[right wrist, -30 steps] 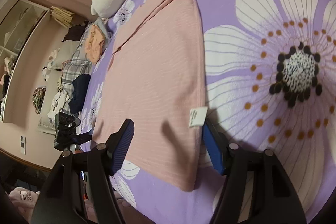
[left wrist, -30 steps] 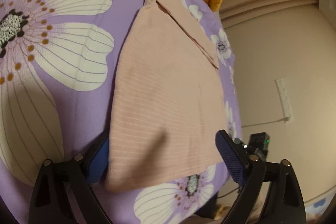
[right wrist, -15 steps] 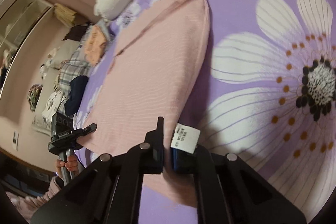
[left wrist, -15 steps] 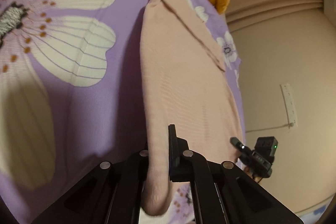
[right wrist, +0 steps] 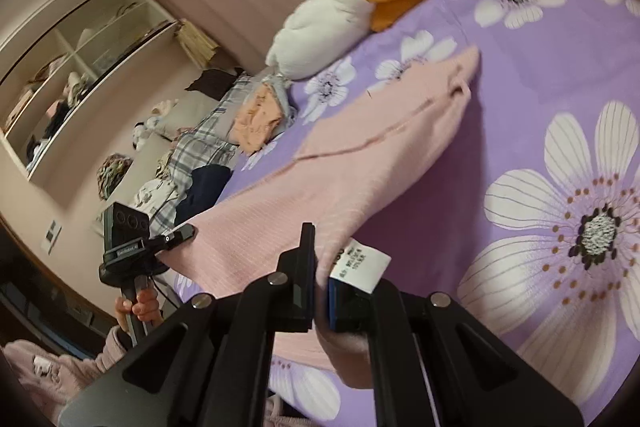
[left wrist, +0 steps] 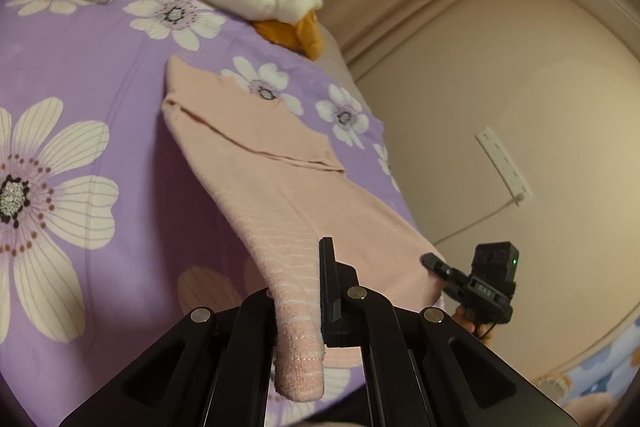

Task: Fold small clothes
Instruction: 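Grasp the shirt hem with the right gripper while the left gripper grasps it too, then lift the hem with both grippers, fold it onto the collar, release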

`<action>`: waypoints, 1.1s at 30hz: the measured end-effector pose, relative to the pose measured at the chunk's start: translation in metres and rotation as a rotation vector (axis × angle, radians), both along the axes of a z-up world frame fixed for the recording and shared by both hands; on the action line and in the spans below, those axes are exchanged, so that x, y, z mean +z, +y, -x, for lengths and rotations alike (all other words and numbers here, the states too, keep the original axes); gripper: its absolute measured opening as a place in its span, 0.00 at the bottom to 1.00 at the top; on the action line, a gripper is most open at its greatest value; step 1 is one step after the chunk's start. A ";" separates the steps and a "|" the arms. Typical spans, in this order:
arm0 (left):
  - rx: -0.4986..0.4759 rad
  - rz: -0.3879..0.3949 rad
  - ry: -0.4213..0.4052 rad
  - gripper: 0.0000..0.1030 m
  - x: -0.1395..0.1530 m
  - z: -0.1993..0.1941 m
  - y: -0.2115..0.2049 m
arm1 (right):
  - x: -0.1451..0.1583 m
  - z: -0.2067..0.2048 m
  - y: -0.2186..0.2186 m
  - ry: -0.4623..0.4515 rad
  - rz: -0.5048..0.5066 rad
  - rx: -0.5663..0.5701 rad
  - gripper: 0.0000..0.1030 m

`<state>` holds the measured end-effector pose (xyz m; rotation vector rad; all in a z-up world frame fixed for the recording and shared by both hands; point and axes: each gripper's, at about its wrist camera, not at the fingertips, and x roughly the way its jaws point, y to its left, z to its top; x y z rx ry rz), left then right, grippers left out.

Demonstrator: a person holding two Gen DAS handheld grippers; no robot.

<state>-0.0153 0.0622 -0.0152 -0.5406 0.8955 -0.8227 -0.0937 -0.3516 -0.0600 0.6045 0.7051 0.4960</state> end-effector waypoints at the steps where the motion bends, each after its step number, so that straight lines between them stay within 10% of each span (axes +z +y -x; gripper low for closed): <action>1: -0.006 -0.011 0.001 0.00 0.003 0.005 0.000 | 0.004 0.006 -0.001 -0.005 0.003 0.007 0.05; 14: 0.000 -0.068 0.057 0.00 0.003 0.007 0.013 | 0.024 0.028 -0.009 -0.029 0.049 0.064 0.08; 22: 0.060 -0.120 0.045 0.00 -0.007 -0.102 -0.013 | 0.017 -0.080 -0.032 0.002 0.013 -0.032 0.09; 33: 0.147 -0.202 0.235 0.00 -0.079 -0.237 -0.035 | -0.050 -0.225 -0.065 0.243 0.000 -0.191 0.09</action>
